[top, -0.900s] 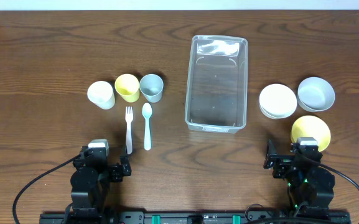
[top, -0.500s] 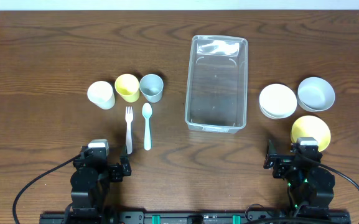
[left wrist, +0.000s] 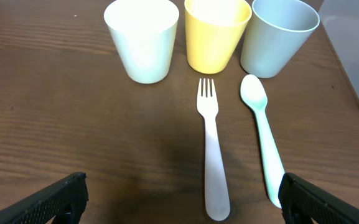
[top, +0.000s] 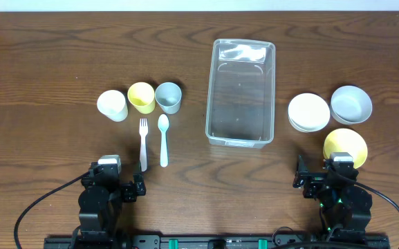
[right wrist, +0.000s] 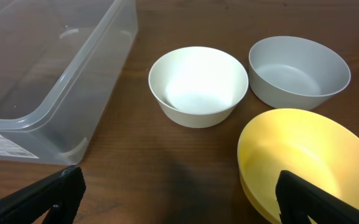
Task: Pack container
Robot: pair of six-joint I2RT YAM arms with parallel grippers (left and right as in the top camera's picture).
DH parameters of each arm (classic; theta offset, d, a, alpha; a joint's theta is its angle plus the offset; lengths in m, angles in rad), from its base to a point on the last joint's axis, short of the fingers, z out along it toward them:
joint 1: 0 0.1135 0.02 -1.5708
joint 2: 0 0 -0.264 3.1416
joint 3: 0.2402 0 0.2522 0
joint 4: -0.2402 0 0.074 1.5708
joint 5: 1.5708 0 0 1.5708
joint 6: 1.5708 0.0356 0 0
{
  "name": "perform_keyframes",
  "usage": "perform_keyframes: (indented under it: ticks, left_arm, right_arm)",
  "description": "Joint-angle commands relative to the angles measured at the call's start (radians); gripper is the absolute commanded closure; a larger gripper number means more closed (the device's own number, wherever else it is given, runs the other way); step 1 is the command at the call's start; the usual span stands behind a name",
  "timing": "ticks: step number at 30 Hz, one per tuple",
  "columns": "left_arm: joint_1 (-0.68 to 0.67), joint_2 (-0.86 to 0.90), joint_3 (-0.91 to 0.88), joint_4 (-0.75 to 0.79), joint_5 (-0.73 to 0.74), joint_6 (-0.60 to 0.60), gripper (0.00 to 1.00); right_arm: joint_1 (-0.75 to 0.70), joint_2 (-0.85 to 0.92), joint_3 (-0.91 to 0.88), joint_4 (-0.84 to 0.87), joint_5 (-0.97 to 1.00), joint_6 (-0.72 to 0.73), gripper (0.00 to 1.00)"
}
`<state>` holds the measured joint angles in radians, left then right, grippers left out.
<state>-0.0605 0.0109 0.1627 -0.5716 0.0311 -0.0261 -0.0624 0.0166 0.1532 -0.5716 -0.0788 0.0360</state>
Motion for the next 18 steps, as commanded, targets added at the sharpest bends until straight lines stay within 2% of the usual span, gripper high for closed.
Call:
perform_keyframes:
  ticks: [1, 11, 12, 16, 18]
  left_arm:
    - [0.005, -0.007, -0.012, 0.004, 0.011, -0.001, 0.02]
    - [0.005, -0.007, -0.012, 0.004, 0.011, -0.001, 0.02]
    - [0.005, -0.007, -0.012, 0.004, 0.01, -0.002, 0.02]
    - [0.005, -0.007, -0.012, 0.004, 0.01, -0.001, 0.02]
    - [0.005, -0.007, -0.012, 0.004, 0.01, -0.001, 0.02]
  right_arm:
    - [0.006, -0.005, -0.003, 0.0, -0.007, -0.015, 0.01]
    - [0.006, -0.005, -0.003, 0.022, -0.016, -0.003, 0.01]
    - [0.006, -0.005, -0.003, 0.049, -0.043, 0.032, 0.01]
    - [0.006, -0.005, -0.003, 0.113, -0.343, 0.37, 0.01]
    - [0.006, -0.005, -0.003, 0.142, -0.368, 0.48, 0.01]
